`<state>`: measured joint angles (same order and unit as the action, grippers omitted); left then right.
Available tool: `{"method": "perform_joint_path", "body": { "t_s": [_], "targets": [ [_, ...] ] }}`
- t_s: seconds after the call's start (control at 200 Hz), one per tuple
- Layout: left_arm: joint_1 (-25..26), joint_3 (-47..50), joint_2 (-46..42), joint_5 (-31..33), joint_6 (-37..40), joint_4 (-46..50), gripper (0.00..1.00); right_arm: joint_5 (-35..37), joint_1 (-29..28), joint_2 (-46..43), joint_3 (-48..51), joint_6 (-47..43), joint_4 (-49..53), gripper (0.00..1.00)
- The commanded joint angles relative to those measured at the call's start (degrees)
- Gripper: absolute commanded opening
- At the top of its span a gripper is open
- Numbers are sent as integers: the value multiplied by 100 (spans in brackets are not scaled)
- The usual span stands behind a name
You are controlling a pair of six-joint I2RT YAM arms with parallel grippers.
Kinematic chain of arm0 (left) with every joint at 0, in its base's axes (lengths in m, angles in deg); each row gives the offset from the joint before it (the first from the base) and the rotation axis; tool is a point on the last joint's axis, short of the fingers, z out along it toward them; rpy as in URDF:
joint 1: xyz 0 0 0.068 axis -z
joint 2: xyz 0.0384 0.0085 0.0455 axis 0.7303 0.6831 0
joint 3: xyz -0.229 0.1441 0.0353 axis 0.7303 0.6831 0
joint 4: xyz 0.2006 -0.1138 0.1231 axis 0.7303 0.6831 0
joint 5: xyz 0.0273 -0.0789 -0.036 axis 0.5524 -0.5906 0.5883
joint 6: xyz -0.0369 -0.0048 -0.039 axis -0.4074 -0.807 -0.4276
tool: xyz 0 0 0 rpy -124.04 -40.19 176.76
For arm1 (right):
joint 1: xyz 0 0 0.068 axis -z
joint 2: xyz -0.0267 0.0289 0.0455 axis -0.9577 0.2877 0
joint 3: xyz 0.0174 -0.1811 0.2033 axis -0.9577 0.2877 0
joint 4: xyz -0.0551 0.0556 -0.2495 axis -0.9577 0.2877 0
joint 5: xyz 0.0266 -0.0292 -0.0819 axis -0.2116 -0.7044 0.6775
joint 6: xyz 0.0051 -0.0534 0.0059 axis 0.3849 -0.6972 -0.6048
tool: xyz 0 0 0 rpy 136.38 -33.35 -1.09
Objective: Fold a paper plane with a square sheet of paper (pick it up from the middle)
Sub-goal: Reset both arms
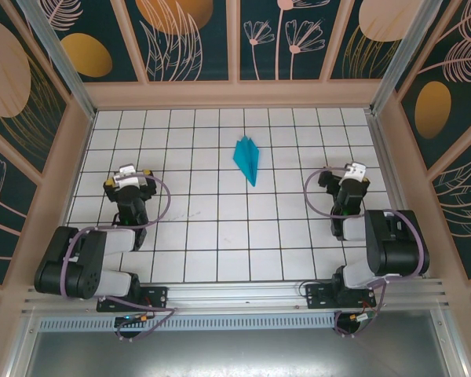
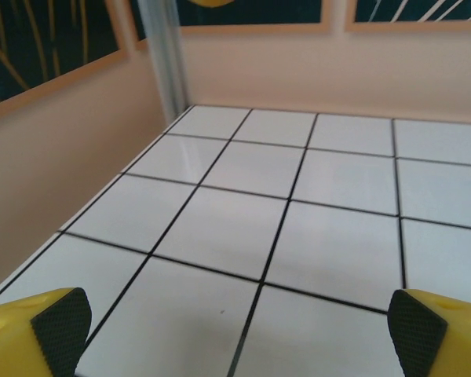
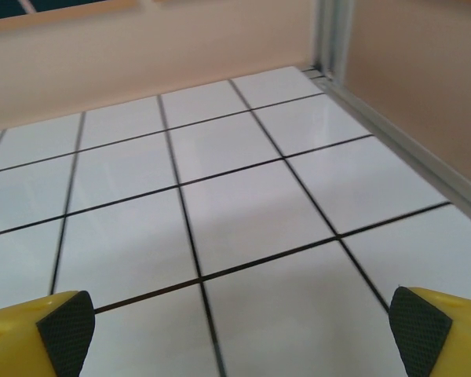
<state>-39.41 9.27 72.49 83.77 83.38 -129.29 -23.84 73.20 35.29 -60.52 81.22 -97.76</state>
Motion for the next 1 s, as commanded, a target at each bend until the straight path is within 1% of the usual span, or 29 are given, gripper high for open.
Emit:
{"method": "perform_joint_path", "body": {
  "t_s": [0.0, 0.095, 0.185, 0.23, 0.275, 0.32, 0.37, 0.4, 0.991],
  "targets": [
    [-211, 27, 281, -773, 62, -1021, 99, -676, 47, 136, 172, -218, -915, 99],
    [-364, 113, 447, -968, -58, -1329, 99, -772, 52, 257, 323, -268, -1295, 99],
    [-499, 214, 619, -1136, -195, -1613, 99, -823, 49, 258, 324, -288, -1276, 99],
    [-505, 270, 762, -1110, -200, -1922, 99, -825, 47, 263, 315, -288, -1269, 99],
    [-513, 239, 672, -1132, -220, -1686, 98, -835, 51, 261, 307, -289, -1255, 99],
    [-513, 256, 734, -1084, -215, -1819, 99, -851, 58, 265, 295, -281, -1230, 99],
    [-514, 148, 710, -849, -309, -1533, 99, -893, 80, 263, 273, -268, -1192, 99],
    [-522, 146, 730, -820, -313, -1614, 99, -928, 101, 261, 254, -259, -1168, 99],
    [-522, 108, 742, -890, -286, -1527, 99, -971, 148, 267, 228, -223, -1110, 99]
  ]
}}
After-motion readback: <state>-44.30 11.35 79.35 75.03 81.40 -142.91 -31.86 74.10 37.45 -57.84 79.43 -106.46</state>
